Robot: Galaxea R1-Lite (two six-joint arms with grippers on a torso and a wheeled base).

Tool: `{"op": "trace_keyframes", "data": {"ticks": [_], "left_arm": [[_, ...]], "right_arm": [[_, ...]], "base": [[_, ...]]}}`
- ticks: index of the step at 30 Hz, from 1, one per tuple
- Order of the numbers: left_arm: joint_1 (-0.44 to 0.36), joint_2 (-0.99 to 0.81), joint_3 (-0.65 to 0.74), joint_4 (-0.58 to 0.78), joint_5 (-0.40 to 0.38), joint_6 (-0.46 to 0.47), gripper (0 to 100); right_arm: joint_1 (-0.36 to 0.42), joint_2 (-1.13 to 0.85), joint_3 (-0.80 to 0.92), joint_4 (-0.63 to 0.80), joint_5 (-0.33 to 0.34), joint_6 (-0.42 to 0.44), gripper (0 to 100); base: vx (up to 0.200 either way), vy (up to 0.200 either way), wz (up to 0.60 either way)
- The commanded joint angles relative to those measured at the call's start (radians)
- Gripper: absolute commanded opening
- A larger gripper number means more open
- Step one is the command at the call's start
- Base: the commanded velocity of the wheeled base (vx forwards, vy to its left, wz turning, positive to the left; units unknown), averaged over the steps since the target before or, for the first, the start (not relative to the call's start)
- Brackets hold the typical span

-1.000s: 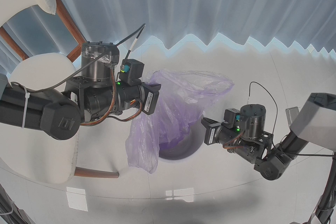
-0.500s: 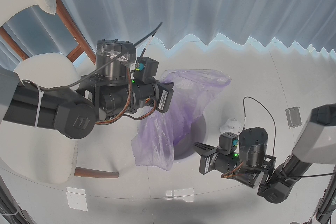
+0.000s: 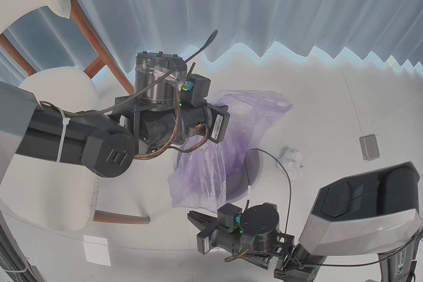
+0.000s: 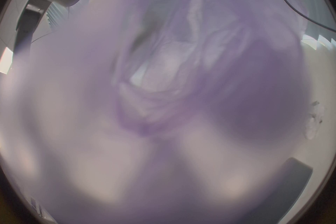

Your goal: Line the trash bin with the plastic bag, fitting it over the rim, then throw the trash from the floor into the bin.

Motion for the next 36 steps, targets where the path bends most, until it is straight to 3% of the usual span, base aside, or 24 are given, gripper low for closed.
{"op": "trace_keyframes", "data": {"ticks": [1,4,9,17,29,33,36], "left_arm": [[0.002,0.007,-0.003,-0.002,0.0,-0.001,0],[0.003,0.008,-0.003,-0.003,0.002,-0.001,0],[0.005,0.007,-0.001,-0.016,0.002,-0.004,0],[0.008,0.004,-0.001,-0.016,0.005,-0.019,0],[0.003,-0.004,0.011,-0.02,0.005,-0.021,0],[0.005,-0.004,0.045,-0.02,0.006,-0.019,0],[0.006,-0.004,0.082,-0.02,0.015,-0.018,0]], "right_arm": [[0.061,0.081,-0.102,-0.001,0.002,0.004,0],[0.067,0.125,-0.24,0.003,0.002,0.007,0],[0.061,0.136,-0.304,-0.001,-0.005,0.034,0],[-0.044,0.128,-0.393,-0.005,-0.119,0.095,0],[-0.217,0.107,-0.392,0.002,-0.128,0.09,0],[-0.231,0.11,-0.367,0.014,-0.131,0.09,0],[-0.198,0.125,-0.327,0.009,-0.125,0.087,0]], "base": [[0.0,0.0,0.0],[0.0,0.0,0.0],[0.0,0.0,0.0],[0.0,0.0,0.0],[0.0,0.0,0.0],[0.0,0.0,0.0],[0.0,0.0,0.0]]}}
